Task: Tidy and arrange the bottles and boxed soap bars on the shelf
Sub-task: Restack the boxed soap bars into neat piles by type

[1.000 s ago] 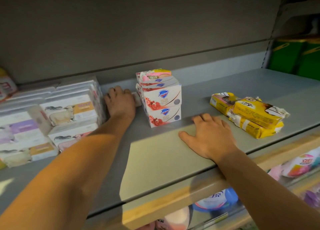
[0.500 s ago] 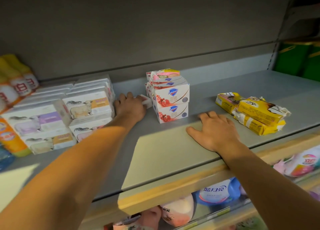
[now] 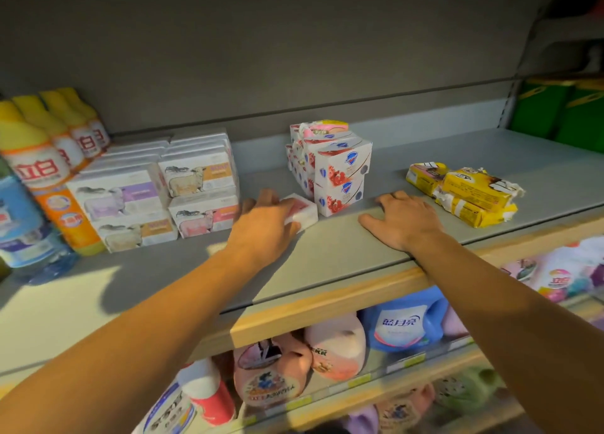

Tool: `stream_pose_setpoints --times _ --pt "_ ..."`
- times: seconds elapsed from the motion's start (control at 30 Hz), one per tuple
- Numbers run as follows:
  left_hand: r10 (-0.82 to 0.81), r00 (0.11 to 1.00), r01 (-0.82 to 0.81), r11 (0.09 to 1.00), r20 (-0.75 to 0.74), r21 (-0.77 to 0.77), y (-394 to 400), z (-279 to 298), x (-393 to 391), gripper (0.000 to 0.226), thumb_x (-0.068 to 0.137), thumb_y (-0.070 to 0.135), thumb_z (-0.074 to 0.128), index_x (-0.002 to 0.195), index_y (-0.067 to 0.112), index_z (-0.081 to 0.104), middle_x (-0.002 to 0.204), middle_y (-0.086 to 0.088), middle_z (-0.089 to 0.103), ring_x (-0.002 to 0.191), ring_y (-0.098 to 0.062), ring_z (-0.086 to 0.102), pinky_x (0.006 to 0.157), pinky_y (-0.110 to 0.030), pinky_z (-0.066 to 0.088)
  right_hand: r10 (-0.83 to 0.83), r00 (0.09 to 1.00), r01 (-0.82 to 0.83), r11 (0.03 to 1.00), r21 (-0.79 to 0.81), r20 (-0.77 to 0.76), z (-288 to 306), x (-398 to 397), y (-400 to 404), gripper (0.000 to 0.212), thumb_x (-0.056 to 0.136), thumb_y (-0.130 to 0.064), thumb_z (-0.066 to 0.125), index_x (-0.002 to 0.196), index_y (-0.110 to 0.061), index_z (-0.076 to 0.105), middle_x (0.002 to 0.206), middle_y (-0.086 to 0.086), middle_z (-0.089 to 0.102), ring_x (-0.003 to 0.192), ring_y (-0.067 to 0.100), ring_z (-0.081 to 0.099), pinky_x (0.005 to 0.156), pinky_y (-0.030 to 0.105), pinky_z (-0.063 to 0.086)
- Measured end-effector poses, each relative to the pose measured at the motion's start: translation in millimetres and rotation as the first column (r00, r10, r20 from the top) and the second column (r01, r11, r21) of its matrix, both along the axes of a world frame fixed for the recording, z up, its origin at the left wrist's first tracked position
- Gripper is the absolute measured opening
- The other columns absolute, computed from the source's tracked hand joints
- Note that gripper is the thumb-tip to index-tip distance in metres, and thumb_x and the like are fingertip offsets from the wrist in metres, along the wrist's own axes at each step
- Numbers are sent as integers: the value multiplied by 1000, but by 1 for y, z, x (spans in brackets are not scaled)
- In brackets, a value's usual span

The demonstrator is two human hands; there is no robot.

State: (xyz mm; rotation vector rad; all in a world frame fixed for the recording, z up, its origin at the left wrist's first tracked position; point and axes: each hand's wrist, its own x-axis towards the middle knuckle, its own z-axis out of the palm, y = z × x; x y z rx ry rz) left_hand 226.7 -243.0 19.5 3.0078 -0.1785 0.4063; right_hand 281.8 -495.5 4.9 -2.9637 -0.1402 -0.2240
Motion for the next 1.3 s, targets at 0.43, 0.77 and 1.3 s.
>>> stream_pose_setpoints --times 0.43,0.77,1.3 --pt "-262 935 -137 355 -240 -925 43 37 -64 21 94 30 63 102 14 74 99 -16 74 90 -31 67 80 -39 49 568 769 -621 557 552 292 29 -81 88 66 79 -16 77 137 -30 49 130 -8 53 115 6 53 97 21 45" --pt "-313 940 -98 130 -135 -987 114 24 -92 36 87 34 62 119 15 63 103 -18 73 81 -34 73 62 -33 58 465 881 -149 102 984 85 18 -87 170 29 83 -32 68 110 -26 61 97 -5 75 88 13 72 61 25 54" --pt "-187 976 -148 -194 -111 -970 127 4 -87 37 96 47 53 97 15 70 78 -15 72 57 -24 68 54 -27 55 498 863 -85 -25 996 86 7 -91 177 33 82 -27 67 114 -16 64 101 2 75 86 16 71 70 24 55"
